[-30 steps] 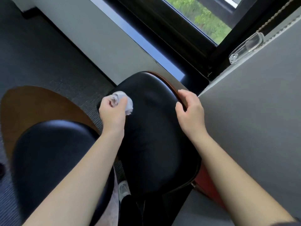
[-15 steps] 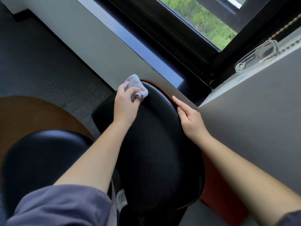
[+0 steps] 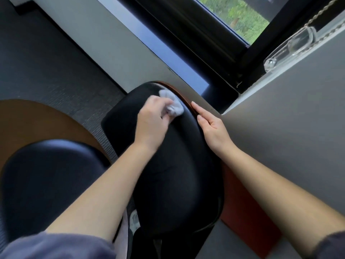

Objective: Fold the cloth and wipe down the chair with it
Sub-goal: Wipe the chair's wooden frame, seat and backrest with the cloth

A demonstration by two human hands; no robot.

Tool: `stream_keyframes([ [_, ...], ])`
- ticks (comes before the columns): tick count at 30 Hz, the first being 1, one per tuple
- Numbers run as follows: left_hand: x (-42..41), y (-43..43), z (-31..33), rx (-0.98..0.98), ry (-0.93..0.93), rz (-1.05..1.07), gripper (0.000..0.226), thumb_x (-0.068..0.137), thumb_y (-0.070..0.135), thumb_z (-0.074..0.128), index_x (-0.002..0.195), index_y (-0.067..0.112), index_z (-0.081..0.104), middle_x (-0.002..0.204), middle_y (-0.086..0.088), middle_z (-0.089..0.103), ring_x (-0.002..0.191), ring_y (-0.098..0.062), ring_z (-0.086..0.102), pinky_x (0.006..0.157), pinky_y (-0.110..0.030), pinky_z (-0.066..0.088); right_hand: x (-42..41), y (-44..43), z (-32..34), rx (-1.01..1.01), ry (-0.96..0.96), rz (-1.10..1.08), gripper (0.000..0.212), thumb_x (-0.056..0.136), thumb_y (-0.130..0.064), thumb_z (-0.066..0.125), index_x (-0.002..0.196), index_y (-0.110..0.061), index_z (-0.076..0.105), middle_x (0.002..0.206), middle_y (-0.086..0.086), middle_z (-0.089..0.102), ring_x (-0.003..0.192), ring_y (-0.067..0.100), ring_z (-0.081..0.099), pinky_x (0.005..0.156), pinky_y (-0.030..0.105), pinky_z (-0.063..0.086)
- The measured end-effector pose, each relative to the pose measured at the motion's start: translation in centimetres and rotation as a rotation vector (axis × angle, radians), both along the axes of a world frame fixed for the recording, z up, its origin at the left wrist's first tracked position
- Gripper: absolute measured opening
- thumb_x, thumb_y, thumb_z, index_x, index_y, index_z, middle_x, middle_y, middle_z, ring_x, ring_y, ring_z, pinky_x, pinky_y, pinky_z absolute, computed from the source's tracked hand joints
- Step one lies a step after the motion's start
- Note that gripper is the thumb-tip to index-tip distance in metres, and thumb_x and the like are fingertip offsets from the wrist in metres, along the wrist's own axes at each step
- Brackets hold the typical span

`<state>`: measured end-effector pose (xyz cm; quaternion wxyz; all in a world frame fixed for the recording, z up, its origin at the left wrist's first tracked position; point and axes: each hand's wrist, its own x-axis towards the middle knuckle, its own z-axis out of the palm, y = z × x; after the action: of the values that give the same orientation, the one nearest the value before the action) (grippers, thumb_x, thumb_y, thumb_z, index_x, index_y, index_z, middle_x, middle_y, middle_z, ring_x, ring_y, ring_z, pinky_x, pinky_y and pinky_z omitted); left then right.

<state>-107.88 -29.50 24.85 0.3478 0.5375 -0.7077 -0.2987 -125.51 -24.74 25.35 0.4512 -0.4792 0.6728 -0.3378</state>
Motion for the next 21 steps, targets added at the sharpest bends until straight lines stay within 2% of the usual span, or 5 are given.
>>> stream_keyframes([
  [5,-0.5,0.5,0.4,0.047,-0.003,0.062,0.017,0.085,0.005,0.066,0.101,0.010,0.069,0.091,0.001,0.050,0.079,-0.015,0.054,0.077,-0.029,0.048,-0.4,1.9,0.1,0.002,-0.002,-0.014,0.040,0.102,-0.016,0.042,0.139,-0.031,0.049,0.135,-0.027,0.049,0.124,-0.016,0.041,0.102,0.004,0.029],
  [8,-1.1,1.1,0.5,0.041,-0.038,0.082,0.024,0.087,0.009,0.066,0.111,0.011,0.068,0.095,-0.001,0.048,0.083,-0.017,0.054,0.080,-0.030,0.049,-0.3,3.0,-0.1,-0.037,0.025,-0.041,0.040,0.102,-0.015,0.042,0.138,-0.031,0.050,0.132,-0.029,0.049,0.122,-0.019,0.041,0.100,0.001,0.028],
  [11,-0.3,2.4,0.8,0.085,-0.023,-0.032,0.035,0.090,0.020,0.063,0.125,0.015,0.064,0.100,0.003,0.046,0.090,-0.007,0.051,0.084,-0.006,0.037,-0.1,3.1,-0.2,-0.070,0.054,-0.064,0.039,0.101,-0.014,0.044,0.136,-0.029,0.052,0.132,-0.024,0.052,0.123,-0.013,0.044,0.103,0.004,0.029],
  [15,0.1,-0.7,1.6,0.212,-0.005,0.026,0.022,0.095,0.038,0.060,0.087,0.019,0.069,0.096,0.000,0.053,0.086,-0.005,0.052,0.073,-0.014,0.033,0.1,3.0,-0.1,-0.073,0.091,-0.063,0.038,0.101,-0.015,0.044,0.135,-0.030,0.054,0.132,-0.024,0.052,0.124,-0.011,0.044,0.103,0.004,0.029],
  [21,-0.5,1.8,0.6,0.076,-0.128,-0.069,0.045,0.079,0.026,0.081,0.119,0.013,0.063,0.117,0.001,0.051,0.097,-0.004,0.046,0.083,-0.013,0.033,0.3,3.4,-0.1,-0.110,0.127,-0.102,0.037,0.100,-0.015,0.046,0.134,-0.026,0.056,0.133,-0.017,0.055,0.125,-0.006,0.046,0.108,0.013,0.032],
])
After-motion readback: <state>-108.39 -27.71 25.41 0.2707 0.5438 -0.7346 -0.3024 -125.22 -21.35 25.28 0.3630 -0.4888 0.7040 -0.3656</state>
